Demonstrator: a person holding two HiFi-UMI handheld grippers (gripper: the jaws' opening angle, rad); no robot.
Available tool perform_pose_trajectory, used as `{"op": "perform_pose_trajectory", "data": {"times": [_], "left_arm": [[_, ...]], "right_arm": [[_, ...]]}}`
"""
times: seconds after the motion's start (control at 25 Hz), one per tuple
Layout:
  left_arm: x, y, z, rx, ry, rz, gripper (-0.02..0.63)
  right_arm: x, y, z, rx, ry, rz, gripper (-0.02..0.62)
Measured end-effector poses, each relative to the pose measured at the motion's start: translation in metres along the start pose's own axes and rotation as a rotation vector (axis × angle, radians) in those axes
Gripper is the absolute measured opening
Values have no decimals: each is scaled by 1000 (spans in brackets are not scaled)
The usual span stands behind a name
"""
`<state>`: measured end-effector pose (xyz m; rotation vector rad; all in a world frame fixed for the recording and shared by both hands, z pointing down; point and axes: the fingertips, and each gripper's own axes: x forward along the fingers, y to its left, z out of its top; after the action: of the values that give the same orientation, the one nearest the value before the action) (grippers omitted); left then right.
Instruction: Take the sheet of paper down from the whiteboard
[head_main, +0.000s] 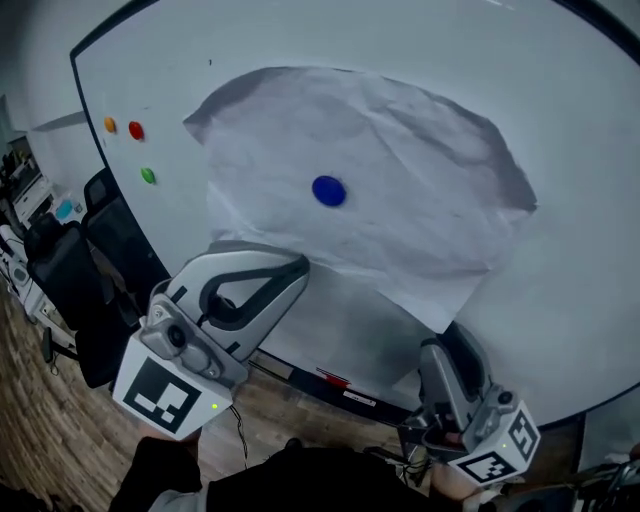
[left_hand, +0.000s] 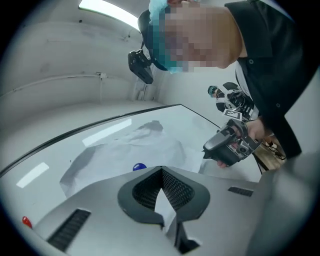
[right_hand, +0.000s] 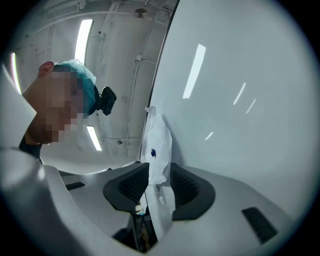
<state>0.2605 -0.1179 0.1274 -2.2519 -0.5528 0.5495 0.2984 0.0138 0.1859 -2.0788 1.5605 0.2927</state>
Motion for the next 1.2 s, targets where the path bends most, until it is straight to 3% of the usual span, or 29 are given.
{"op": "perform_pose_trajectory", "data": {"times": [0.12, 0.56, 0.88, 1.08, 1.2], "left_arm": [[7, 18, 6, 38, -1, 10, 11], [15, 47, 13, 170, 14, 45, 12], [21, 48, 28, 146, -41, 47, 12], [32, 43, 28, 162, -5, 1, 118], [40, 38, 22, 217, 30, 9, 127]], "right_arm": [[11, 0, 3, -80, 18, -42, 126], [23, -14, 4, -131, 53, -178, 90], [10, -26, 16, -124, 50, -274, 37], [10, -24, 22, -101, 18, -273, 35], [11, -24, 22, -90, 8, -267, 35]]}}
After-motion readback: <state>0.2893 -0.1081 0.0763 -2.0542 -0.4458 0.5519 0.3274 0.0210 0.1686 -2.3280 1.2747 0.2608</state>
